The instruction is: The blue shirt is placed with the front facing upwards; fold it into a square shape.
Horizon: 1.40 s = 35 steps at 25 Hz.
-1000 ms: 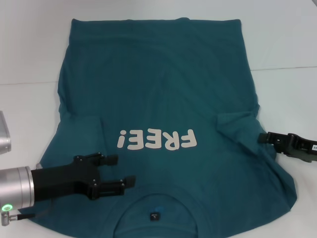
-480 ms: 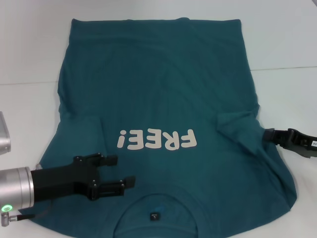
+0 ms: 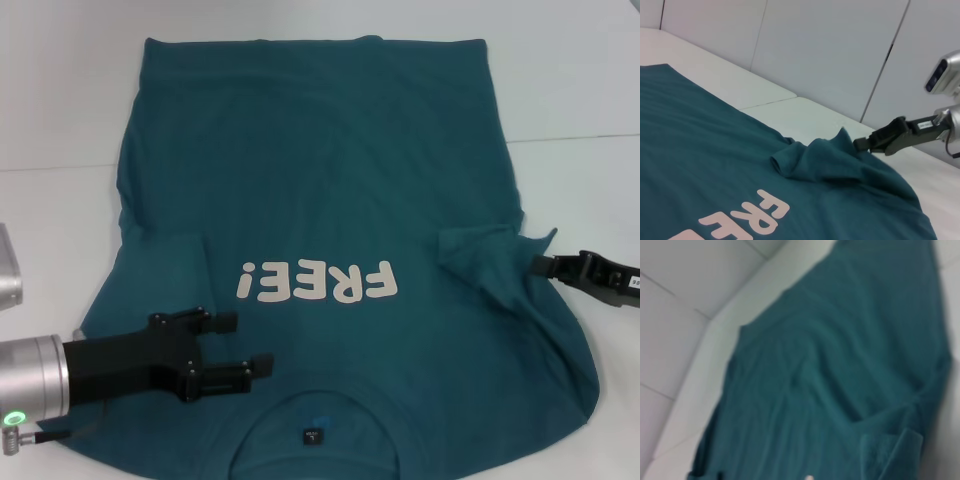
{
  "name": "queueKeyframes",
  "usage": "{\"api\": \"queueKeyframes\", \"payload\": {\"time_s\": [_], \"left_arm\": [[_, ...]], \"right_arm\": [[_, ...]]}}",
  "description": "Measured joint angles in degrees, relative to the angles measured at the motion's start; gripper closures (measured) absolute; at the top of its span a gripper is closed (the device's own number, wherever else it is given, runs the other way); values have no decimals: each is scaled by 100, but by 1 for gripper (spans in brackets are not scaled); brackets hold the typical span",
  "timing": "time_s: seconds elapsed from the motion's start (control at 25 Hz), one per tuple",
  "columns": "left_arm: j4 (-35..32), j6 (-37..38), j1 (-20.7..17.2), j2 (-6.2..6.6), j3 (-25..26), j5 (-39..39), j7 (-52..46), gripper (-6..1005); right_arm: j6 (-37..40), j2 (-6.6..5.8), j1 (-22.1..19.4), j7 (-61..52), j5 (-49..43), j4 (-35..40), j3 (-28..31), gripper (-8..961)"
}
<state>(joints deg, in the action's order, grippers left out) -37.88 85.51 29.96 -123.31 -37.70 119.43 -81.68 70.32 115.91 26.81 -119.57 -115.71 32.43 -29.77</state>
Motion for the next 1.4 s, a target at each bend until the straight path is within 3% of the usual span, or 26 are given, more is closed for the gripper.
{"api": "queueKeyframes", "payload": {"time_s": [0.44,0.96,1.08,1.2,1.4], "left_arm": [[8,-38,-8,-15,13,-42,-34,123],[18,-41,1,-26,11,-44,-40,125],[18,-43,1,-26,9,-44,-41,124],[18,-43,1,-24,8,-44,-41,124],[18,-43,-2,-22,8,-44,-41,124]], "right_arm": [[513,-67,209,171,73,99,-127,943],[582,-32,369,169,58,60,-1304,941],[749,-64,369,219,56,64,-1494,910],[1009,-99,369,351,52,90,-1559,814],[1106,-155,285,471,103,100,-1306,681]]}}
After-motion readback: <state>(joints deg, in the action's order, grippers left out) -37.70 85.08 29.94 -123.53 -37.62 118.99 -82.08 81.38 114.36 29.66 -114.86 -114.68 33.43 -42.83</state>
